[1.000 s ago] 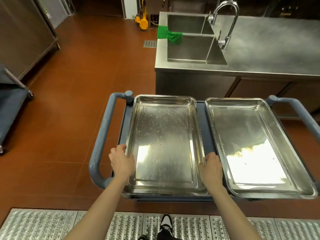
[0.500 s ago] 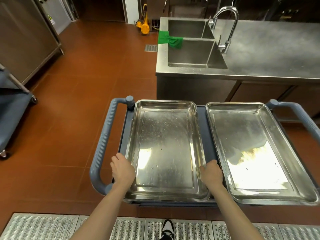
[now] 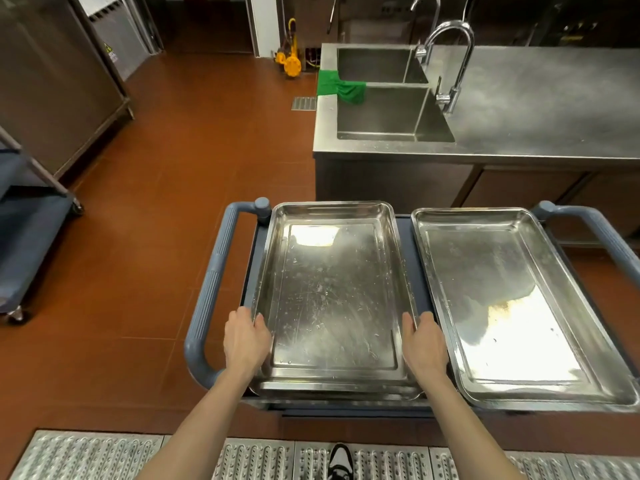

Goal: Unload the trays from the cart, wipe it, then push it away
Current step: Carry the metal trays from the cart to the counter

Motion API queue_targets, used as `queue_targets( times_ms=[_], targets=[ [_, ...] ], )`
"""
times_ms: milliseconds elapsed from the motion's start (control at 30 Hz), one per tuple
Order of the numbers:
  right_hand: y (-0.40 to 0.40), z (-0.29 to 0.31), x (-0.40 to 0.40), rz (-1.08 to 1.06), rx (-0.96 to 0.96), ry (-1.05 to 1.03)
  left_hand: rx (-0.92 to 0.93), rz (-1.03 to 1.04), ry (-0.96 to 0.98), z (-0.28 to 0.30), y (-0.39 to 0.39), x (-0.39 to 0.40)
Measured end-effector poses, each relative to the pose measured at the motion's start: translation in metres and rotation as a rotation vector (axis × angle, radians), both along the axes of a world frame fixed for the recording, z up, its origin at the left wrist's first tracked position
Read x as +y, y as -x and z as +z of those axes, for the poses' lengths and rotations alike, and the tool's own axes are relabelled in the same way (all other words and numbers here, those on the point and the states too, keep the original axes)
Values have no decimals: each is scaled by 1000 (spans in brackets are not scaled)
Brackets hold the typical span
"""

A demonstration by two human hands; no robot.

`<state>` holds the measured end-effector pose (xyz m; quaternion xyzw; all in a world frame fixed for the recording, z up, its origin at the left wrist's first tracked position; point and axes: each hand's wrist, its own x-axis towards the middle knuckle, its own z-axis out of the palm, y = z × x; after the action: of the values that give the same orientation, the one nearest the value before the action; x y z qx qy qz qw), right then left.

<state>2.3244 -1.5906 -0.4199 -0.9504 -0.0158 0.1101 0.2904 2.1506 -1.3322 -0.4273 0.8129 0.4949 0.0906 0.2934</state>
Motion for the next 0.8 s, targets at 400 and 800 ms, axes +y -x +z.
queue_targets(
  times_ms=[400, 800],
  targets=[
    [-14, 36, -11, -73, -76, -284, -198, 141, 2, 48, -20, -9],
    [9, 74, -53, -354, -246, -271, -299, -129, 114, 100, -78, -18]
  ],
)
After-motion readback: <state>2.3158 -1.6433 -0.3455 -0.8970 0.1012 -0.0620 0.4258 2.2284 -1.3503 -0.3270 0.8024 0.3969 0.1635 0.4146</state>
